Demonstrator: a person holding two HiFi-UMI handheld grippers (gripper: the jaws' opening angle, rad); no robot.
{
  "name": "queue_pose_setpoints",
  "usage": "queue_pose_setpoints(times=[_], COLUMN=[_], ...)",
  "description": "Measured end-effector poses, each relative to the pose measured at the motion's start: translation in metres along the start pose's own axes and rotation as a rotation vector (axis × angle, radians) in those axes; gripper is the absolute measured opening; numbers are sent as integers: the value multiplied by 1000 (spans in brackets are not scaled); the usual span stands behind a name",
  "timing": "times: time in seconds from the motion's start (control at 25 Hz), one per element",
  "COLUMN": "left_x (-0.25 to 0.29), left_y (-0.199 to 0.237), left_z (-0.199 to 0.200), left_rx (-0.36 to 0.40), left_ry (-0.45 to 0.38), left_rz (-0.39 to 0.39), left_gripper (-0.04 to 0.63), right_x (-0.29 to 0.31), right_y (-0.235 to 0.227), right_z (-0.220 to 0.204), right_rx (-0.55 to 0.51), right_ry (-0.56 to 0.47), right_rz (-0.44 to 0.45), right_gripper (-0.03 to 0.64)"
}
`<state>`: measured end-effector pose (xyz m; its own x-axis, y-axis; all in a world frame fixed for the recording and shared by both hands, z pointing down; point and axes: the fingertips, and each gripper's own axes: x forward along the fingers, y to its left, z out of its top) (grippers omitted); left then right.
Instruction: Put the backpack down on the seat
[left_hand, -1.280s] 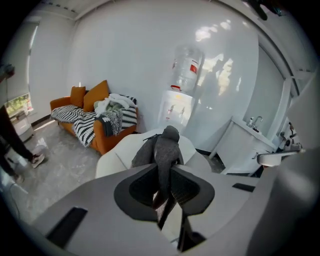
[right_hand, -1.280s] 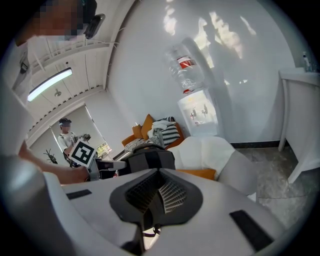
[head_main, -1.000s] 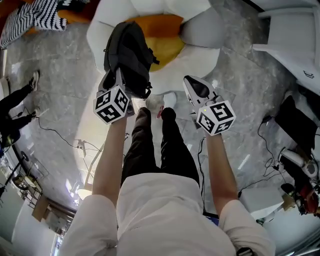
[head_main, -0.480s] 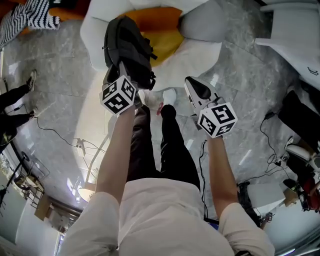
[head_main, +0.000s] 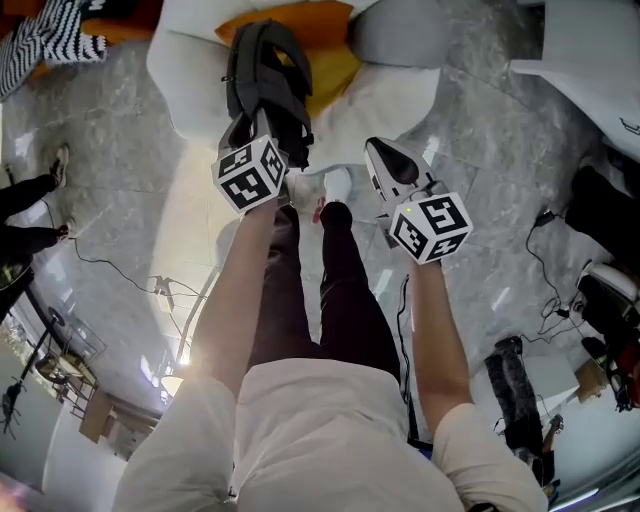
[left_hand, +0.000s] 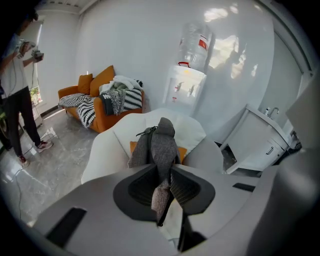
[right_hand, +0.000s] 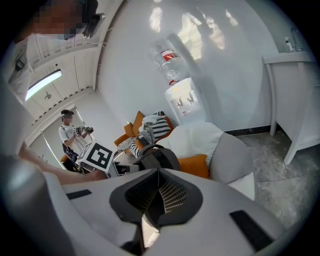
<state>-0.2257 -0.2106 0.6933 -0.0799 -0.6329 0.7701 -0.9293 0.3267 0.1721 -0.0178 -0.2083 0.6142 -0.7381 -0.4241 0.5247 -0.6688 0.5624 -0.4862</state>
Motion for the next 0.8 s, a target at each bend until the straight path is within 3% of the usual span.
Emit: queue_pose_setpoints(times=[0.48,0.8], left_x=[22,39], left_y=[-66,-108], left_z=[-16,-23], left_rx=[89,105], left_ry=[22,40], left_rz=[-135,-224], left_gripper=[87,92], right_x=[16,2], right_y=[-25,-47], right_z=[-19,-34], right_rx=[-6,37], right_ry=[-1,-15], right_rz=[-32,-68], right_gripper=[25,25])
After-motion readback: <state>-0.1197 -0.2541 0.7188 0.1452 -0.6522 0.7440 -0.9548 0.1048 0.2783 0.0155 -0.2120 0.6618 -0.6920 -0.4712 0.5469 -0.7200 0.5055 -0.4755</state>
